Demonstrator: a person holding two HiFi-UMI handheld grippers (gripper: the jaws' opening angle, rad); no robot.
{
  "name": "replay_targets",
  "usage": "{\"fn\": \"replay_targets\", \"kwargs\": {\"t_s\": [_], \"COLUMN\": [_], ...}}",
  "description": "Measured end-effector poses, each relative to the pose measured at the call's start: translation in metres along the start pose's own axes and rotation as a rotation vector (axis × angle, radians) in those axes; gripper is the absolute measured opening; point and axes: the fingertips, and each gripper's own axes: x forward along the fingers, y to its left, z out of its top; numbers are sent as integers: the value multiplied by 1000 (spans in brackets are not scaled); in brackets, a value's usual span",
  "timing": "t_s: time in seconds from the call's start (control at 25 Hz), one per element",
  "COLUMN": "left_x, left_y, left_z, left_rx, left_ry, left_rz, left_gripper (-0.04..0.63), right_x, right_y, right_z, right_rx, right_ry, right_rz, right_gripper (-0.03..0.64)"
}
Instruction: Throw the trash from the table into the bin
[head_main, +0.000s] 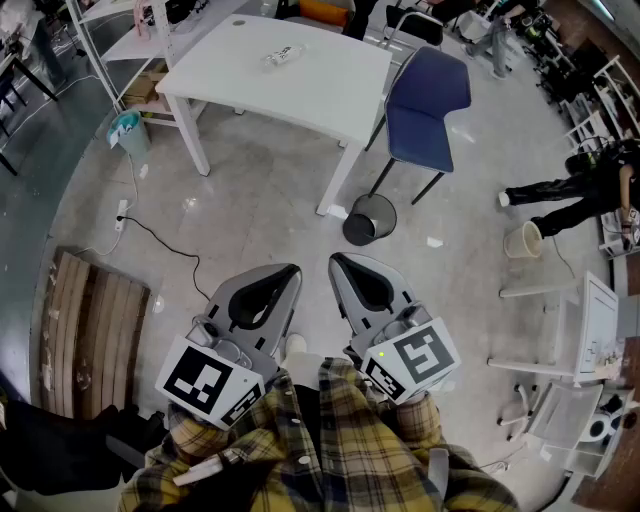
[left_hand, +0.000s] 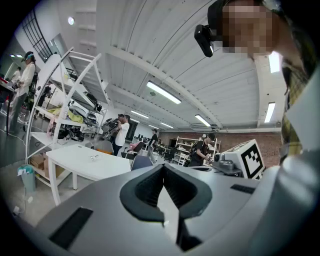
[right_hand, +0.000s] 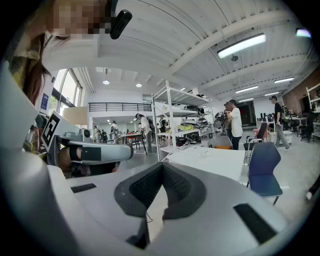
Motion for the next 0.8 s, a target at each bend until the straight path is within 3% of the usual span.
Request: {"fn": "replay_targets", "kwargs": {"t_s": [0.8], "left_x": [-19], "left_y": [91], "left_z": [15], "left_rx": [33], "left_ry": [-4], "left_rz": [-2], "left_gripper": [9], "right_x": [83], "right_y": [17], "right_z": [1], "right_rx": [40], "right_ry": [-6], "right_rz": [-21], "right_gripper": [-2]}}
